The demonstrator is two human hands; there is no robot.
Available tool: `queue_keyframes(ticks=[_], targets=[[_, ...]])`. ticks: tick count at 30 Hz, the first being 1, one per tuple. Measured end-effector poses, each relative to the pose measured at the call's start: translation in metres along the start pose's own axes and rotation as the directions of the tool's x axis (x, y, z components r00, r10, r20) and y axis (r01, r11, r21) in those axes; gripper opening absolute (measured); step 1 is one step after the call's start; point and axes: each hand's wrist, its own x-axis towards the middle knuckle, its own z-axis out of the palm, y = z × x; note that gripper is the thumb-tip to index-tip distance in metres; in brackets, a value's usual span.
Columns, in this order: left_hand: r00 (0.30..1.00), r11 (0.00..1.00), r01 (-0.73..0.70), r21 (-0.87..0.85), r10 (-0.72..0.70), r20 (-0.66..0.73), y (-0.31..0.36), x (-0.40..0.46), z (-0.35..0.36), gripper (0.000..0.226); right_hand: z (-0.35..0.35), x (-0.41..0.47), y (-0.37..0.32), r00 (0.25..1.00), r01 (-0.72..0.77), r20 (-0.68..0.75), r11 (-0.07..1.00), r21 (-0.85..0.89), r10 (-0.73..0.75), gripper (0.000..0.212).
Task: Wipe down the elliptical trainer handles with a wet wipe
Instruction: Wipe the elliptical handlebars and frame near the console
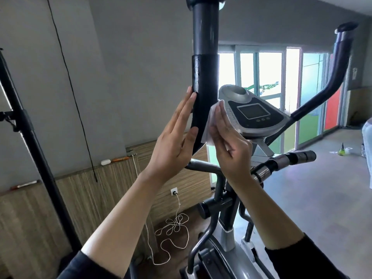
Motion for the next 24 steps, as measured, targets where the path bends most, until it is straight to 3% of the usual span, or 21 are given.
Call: queue_keyframes(ticks=[6,11,16,24], targets=[[0.997,0.997,-0.066,-0.046,0.068,0.045,-0.017,-0.002,-0.001,0.066,0.009,0.01,-0.01,0.997,-0.014,-0.077,0.997,-0.082,0.007,0.041],[0.993,0.995,-0.08,-0.066,0.086,0.084,-0.026,-0.009,0.002,0.066,0.027,-0.034,-0.006,0.989,-0.059,-0.14,0.986,-0.156,0.037,0.047],[0.986,0.991,-0.127,-0.048,0.132,0.106,-0.044,-0.021,0.005,0.065,0.042,-0.045,-0.008,0.973,-0.118,-0.21,0.988,-0.102,0.095,0.046],[0.989,0.993,-0.103,-0.05,0.108,0.101,-0.064,-0.038,0.011,0.061,0.054,-0.068,0.003,0.969,-0.098,-0.241,0.972,-0.211,0.046,0.046]])
